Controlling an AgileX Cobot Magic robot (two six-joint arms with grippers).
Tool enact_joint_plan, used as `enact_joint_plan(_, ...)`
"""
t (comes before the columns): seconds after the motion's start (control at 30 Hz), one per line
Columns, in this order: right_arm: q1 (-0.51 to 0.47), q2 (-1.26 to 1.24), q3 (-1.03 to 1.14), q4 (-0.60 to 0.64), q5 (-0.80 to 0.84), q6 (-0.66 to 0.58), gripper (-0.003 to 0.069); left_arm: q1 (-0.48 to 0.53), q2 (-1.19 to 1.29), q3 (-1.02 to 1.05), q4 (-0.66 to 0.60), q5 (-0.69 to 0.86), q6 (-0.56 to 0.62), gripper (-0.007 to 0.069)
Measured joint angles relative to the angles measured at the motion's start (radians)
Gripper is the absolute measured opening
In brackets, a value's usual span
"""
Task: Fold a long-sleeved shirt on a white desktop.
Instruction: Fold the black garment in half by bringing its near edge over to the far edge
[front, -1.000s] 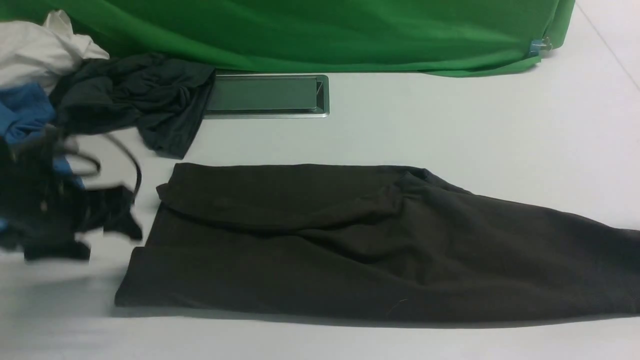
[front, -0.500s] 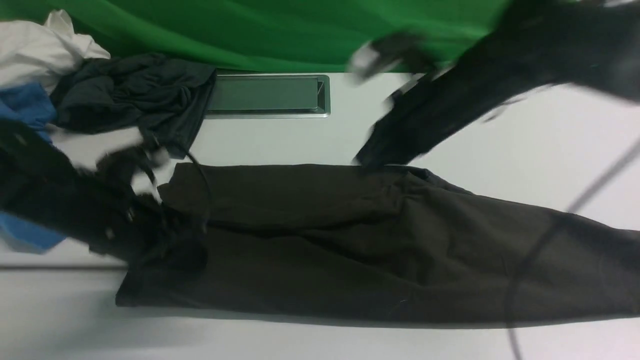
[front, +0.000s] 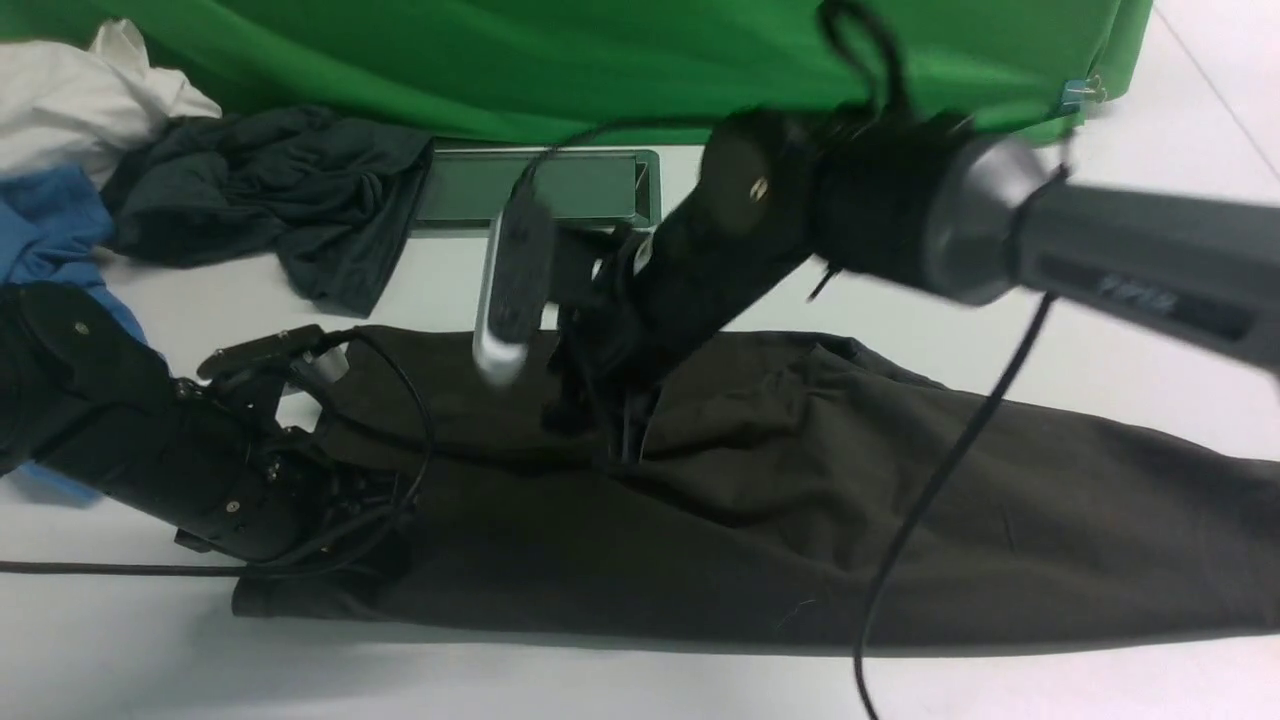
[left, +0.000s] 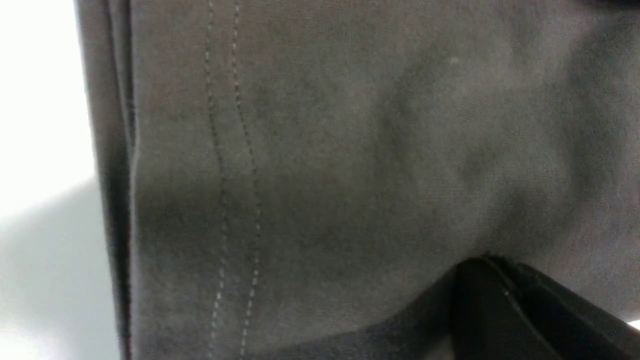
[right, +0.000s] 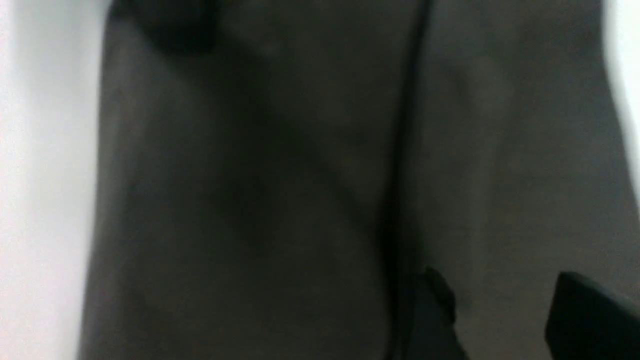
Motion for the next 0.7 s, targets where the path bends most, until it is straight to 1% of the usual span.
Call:
enact_joint_plan(0.07,0.002,0.008,0.0,-0.001,-0.001,-0.007,0.0343,0.0,0.0,0.0,-0.001,-0.002,-0.002,0.0017)
enact_joint_plan(0.2,0.011,0.03,0.0,-0.001,-0.025,-0.011,0.0292,0.0,0.0,0.0,-0.023,-0.007,-0.002,0.0017)
enact_joint_plan(0.57,0.021,0.099,0.0,0.0,-0.108,-0.029,0.0274,0.0,0.0,0.001,-0.037,-0.015,-0.005,0.0017)
enact_joint_plan(0.63,0.021,0.11,0.0,0.0,-0.118,-0.031,0.0253,0.0,0.0,0.001,-0.037,-0.015,-0.005,0.0017)
enact_joint_plan(0.7,0.021,0.121,0.0,0.0,-0.134,-0.024,0.0173,0.0,0.0,0.001,-0.037,-0.015,-0.003,0.0017)
